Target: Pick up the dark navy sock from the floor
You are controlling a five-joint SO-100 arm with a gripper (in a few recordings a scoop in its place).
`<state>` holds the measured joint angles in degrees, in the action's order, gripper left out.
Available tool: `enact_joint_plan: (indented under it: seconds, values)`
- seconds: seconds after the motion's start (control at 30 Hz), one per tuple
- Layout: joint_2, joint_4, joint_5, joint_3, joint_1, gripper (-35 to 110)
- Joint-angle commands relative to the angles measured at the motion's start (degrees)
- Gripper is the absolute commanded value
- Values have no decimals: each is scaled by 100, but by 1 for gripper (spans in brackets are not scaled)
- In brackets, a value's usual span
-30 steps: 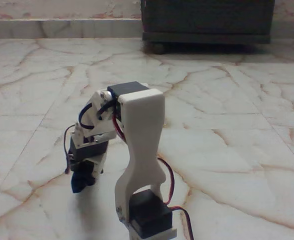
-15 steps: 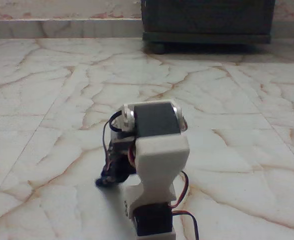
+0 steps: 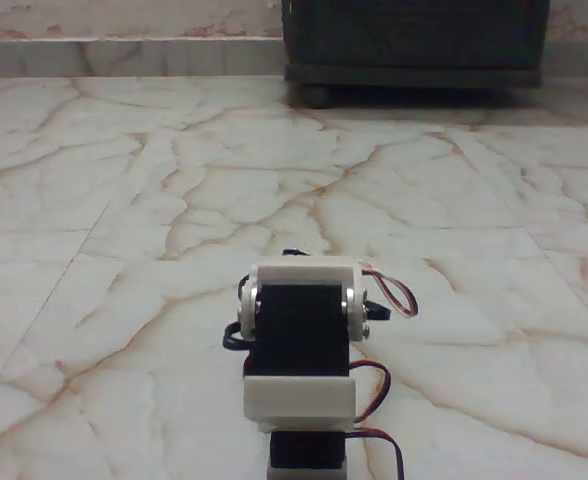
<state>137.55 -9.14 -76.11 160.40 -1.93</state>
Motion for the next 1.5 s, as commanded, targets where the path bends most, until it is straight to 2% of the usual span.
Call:
enact_joint_plan:
  seconds: [0.0, 0.2, 0.43, 0.67, 1.03, 1.47]
  values:
    - [141, 448, -167, 114, -35, 0]
    - [237, 1441, -642, 642, -123, 0]
    - [308, 3410, -1380, 1617, -88, 0]
    - [325, 4245, -1626, 1617, -88, 0]
    - [308, 4790, -2197, 1617, -422, 0]
    - [290, 4702, -1934, 1617, -343, 0]
